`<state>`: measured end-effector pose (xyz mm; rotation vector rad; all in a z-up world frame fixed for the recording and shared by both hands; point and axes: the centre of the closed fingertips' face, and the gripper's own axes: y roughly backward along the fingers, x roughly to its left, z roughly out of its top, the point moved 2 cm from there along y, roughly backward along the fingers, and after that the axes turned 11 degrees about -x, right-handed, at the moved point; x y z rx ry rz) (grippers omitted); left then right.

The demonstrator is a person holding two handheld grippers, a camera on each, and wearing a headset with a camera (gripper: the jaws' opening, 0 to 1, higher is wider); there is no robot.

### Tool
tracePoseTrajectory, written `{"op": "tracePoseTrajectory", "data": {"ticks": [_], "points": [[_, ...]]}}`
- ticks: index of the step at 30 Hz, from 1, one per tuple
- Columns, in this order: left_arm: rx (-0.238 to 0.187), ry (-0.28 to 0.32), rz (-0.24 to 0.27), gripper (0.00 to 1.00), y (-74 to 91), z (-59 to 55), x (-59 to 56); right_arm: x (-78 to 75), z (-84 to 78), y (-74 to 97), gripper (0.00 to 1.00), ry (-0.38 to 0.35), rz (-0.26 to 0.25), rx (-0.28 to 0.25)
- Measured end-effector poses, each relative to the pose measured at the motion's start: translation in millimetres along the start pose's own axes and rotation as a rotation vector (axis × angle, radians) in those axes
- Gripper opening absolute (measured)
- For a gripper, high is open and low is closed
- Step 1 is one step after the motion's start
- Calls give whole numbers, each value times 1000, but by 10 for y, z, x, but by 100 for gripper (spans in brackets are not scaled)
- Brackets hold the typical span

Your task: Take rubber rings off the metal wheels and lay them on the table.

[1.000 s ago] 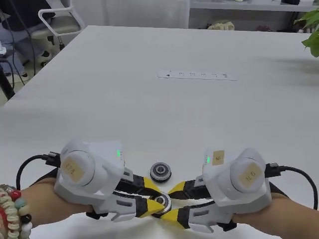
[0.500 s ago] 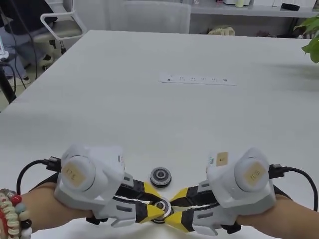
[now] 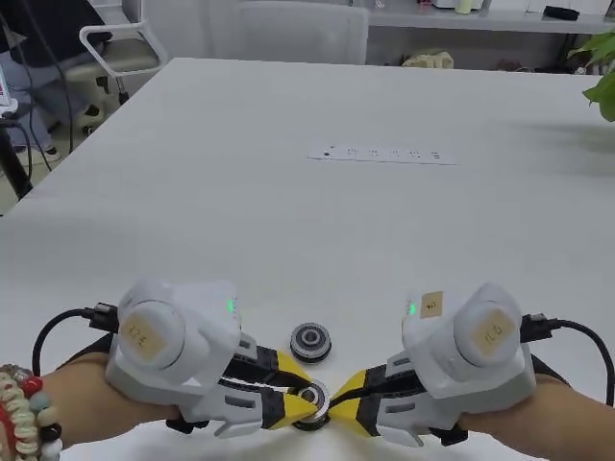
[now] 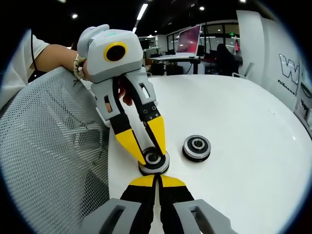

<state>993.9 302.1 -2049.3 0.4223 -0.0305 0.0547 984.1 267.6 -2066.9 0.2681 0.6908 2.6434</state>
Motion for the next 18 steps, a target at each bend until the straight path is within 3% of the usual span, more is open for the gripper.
{"op": "tracePoseTrajectory", "data": {"ticks": [1, 8, 13, 16, 18], "points": [[0, 1, 1, 8, 0, 0, 1, -11, 3, 2, 0, -7, -7, 4], [0, 2, 1, 8, -7, 5, -8, -40, 16, 52, 0, -249, -29, -2], [-5, 3, 1, 8, -25, 17, -20, -59, 0, 70, 0, -297, -39, 15], [-8, 3, 2, 8, -34, 20, -18, -74, 0, 85, 0, -391, -60, 20], [-10, 2, 3, 8, -40, 23, -18, -96, -1, 94, 0, -407, -73, 16]]}}
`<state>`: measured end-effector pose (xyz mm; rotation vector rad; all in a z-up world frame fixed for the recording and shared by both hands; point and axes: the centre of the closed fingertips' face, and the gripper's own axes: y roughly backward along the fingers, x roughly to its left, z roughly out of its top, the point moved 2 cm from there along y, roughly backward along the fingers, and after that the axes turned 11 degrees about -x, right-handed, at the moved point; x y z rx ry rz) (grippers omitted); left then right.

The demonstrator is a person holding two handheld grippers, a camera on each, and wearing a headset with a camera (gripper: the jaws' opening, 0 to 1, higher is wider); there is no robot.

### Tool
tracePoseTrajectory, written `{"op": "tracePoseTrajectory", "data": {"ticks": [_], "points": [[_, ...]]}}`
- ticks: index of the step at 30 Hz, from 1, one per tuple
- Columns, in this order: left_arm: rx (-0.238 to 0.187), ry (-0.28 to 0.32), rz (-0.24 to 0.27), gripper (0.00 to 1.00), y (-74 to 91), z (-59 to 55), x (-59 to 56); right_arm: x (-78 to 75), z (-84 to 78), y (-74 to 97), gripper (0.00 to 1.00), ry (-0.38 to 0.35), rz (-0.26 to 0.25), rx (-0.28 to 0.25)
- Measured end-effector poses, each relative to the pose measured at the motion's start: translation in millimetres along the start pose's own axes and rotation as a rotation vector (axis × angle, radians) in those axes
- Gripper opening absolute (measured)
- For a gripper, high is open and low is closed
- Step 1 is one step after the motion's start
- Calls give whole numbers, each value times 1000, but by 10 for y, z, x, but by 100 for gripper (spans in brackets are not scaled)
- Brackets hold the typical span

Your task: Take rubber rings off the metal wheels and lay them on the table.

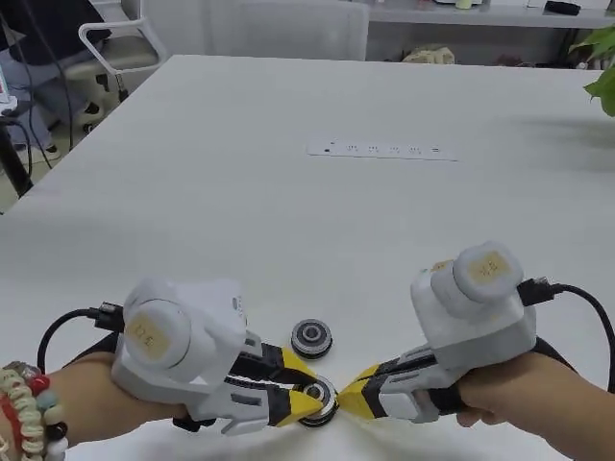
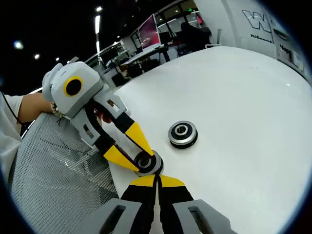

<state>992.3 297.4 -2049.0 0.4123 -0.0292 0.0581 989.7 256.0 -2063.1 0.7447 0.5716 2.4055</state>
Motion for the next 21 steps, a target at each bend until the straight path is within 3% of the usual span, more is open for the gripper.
{"op": "tracePoseTrajectory", "data": {"ticks": [4, 9, 11, 16, 21], "points": [[-5, 2, 0, 8, -14, 5, -4, 1, 44, 11, 0, -66, -21, -26], [-14, 16, -1, 8, -17, 2, -1, 4, 40, 15, 0, -63, -13, -35], [-20, 20, 0, 8, -18, 2, 4, -19, 56, 17, 0, -85, -35, -49], [-41, 29, 2, 8, -14, -4, 5, -13, 59, 16, 0, -82, -18, -51], [-47, 28, 2, 8, -19, -2, 11, -22, 71, 25, 0, -152, -16, -55]]}}
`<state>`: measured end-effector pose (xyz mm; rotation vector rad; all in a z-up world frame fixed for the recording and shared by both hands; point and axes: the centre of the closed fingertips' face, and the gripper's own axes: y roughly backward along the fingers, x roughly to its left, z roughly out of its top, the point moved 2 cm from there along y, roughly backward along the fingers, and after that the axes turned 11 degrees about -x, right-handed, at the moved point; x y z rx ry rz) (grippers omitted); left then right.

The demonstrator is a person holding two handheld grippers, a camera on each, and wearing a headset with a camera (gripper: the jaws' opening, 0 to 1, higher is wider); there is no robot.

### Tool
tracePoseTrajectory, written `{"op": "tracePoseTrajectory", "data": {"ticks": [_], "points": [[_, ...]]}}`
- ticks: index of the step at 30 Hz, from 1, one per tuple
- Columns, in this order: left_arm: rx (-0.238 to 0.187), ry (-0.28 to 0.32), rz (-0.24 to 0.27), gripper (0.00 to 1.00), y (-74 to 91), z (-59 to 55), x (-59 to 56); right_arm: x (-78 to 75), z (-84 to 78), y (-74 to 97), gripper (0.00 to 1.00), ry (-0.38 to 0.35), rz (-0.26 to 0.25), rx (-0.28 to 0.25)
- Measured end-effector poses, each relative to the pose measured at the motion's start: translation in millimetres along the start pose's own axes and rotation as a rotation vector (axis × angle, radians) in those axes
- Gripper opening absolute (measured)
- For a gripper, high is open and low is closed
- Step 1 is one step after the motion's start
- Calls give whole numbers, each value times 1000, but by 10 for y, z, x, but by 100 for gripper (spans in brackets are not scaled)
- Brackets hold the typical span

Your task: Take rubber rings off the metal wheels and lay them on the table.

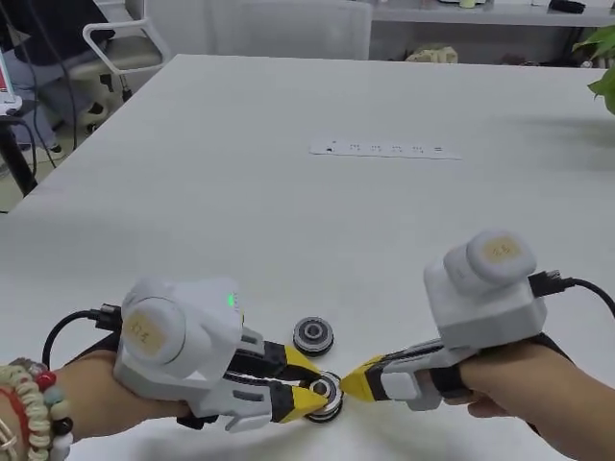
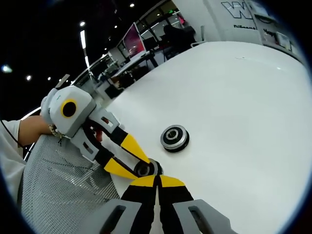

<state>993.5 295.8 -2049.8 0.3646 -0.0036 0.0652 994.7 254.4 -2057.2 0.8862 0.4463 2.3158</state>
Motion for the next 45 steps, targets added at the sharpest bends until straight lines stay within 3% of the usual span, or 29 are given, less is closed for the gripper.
{"op": "tracePoseTrajectory", "data": {"ticks": [4, 12, 33, 36, 37, 38, 39, 40, 45], "points": [[-1, -3, -3, 8, -4, 3, -5, 12, -1, 7, 0, -57, 6, 3], [-2, -8, -9, 8, -3, 2, -5, 33, 13, 3, 0, -103, 8, 0], [-2, -5, -7, 8, -5, 2, -4, 125, 33, -14, 0, -77, 31, -2], [-3, -4, -5, 8, -4, 1, -3, 204, 85, -41, 0, -60, 59, -29], [-4, -4, -4, 8, -5, 1, -3, 393, 153, -46, 0, -114, 165, -58], [-4, -4, -2, 8, -9, 2, 0, 443, 188, -42, 0, -151, 179, -71], [-3, -3, -2, 8, -9, 1, 1, 297, 143, -31, 0, -96, 90, -40], [-5, -1, 0, 8, -10, 1, 2, 228, 114, -28, 0, 16, 70, -25], [-7, 2, 3, 8, -12, 1, 2, 192, 107, -17, 0, -45, 66, -31]]}}
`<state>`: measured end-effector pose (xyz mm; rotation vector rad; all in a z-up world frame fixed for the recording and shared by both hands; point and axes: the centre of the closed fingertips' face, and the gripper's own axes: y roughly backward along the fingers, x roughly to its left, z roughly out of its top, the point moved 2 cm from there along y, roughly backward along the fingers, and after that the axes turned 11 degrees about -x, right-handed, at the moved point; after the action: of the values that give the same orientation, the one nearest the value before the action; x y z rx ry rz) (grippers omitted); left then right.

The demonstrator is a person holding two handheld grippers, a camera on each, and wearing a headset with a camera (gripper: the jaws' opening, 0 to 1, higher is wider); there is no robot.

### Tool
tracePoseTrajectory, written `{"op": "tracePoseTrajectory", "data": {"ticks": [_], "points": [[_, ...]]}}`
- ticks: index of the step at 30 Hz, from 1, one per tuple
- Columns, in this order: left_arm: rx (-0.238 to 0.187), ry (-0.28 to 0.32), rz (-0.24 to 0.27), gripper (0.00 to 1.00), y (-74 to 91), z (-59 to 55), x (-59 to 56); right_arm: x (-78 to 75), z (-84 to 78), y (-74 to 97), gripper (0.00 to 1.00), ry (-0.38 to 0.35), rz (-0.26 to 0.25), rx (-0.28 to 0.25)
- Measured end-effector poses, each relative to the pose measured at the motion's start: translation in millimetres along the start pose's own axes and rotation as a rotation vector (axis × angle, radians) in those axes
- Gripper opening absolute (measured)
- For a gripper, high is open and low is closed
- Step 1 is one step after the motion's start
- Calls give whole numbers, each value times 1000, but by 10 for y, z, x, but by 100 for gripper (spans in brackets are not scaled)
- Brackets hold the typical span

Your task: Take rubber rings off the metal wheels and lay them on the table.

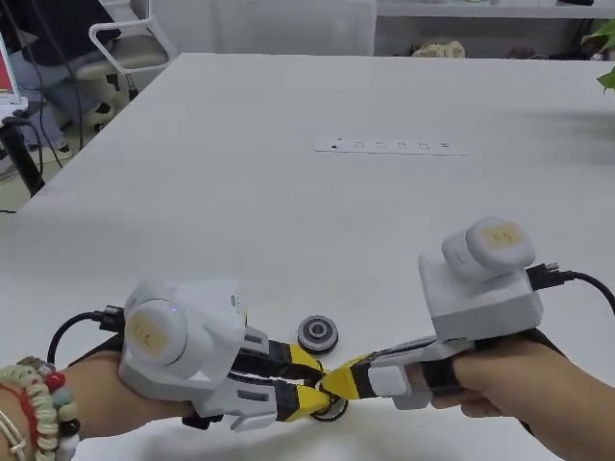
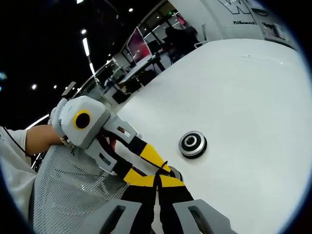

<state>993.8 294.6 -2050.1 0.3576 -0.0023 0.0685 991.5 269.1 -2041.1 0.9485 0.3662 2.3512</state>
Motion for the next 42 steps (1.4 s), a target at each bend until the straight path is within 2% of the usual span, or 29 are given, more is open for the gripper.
{"op": "tracePoseTrajectory", "data": {"ticks": [3, 6, 9, 12, 15, 19, 25, 29, 31, 34, 35, 38, 42], "points": [[2, 2, 3, 8, -1, 1, 0, -73, -8, 11, 0, -7, -31, 2], [9, 6, 6, 8, -4, 3, 1, -77, -31, 4, 0, -11, -41, 9], [22, 13, 9, 8, -9, 17, -2, -80, -40, 0, 0, -7, -43, 13], [41, -12, 3, 8, -11, 17, -8, -77, -43, -4, 0, -2, -45, 14], [52, 35, -1, 10, -12, 27, -17, -81, -41, -3, 0, -1, -46, 15], [51, 8, -18, 12, 20, 44, -30, -83, -26, -2, 0, -5, -48, 9], [4, 18, -12, 26, 52, 191, -18, -105, -23, 3, 0, -13, -56, 8], [17, -6, -19, 36, 84, 218, -26, -109, -25, 1, 0, -14, -58, 9], [44, 23, -40, 45, 108, 214, -64, -107, -23, 3, 0, -14, -58, 9], [32, -22, -40, 61, 137, 322, -71, -114, -20, 6, 0, -14, -60, 8], [31, -17, -39, 65, 161, 360, -70, -114, -21, 6, 0, -17, -59, 8], [21, -1, -37, 68, 214, 448, -59, -116, -23, 6, 0, -21, -58, 9], [-11, 9, -16, 75, 276, 624, -32, -113, -27, 5, 0, -20, -59, 11]]}}
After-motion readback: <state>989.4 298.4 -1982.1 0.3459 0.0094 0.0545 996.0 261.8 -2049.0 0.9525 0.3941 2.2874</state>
